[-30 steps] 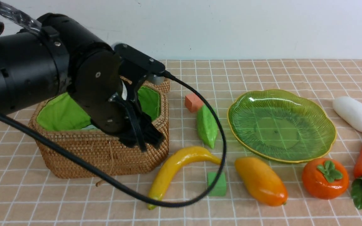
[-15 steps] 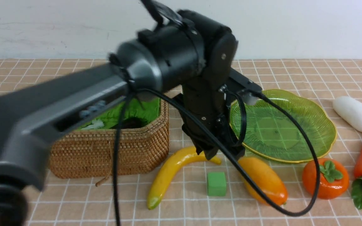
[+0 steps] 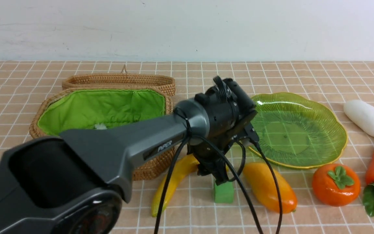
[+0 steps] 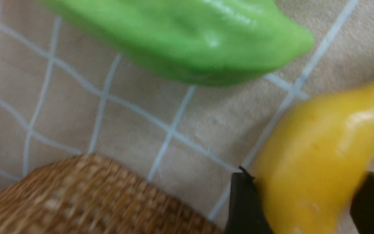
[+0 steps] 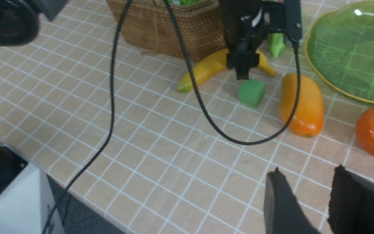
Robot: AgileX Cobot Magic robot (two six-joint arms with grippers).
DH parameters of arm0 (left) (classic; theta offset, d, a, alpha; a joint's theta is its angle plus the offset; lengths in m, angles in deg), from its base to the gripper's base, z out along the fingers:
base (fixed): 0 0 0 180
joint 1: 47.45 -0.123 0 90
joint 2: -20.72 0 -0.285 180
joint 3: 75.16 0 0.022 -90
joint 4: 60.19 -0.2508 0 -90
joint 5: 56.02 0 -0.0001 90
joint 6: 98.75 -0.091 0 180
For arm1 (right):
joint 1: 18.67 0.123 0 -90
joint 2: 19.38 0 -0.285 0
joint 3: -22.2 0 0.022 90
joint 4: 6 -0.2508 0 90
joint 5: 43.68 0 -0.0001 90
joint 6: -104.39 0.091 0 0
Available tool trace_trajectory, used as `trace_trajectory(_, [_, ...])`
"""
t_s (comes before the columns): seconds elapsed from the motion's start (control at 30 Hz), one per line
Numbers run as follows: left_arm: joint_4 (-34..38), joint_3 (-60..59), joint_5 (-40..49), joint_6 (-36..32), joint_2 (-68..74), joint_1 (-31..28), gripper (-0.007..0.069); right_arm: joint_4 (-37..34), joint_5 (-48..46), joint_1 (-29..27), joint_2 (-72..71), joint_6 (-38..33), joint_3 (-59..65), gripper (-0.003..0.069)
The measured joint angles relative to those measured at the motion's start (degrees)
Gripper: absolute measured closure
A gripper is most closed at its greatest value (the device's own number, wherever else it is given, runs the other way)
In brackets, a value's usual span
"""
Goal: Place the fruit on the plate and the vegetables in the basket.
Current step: Use the left arm to grab a banana and put it into the right plate
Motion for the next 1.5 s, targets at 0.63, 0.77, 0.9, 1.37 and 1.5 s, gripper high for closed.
trace_trajectory(0.63, [1.8,8.1,6.4,3.0,-7.6,0.6,0.0315,3.3,0.0,0.0,0.0,-0.6,0.3,0.0423])
trace_trajectory(0.77, [7.7,12.2,5.3,3.4,-12.4,3.4,0.0315,11.7,2.8,0.0,0.0,4.7,0.3,0.0423])
trace_trajectory(0.9, [17.6,12.9,-10.3,3.4,-11.0,4.8,0.0315,13.8,4.8,0.0,0.0,7.0,0.3,0.0423])
trace_trajectory(1.37, [19.9,12.8,-52.4,-1.8,5.7,4.3,0.0288,6.7,0.0,0.0,0.0,7.7,0.3,0.0423])
trace_trajectory(1.5, [19.6,12.7,-54.0,-1.5,7.4,3.3,0.0216,8.8,0.0,0.0,0.0,7.7,0.3,0.0423])
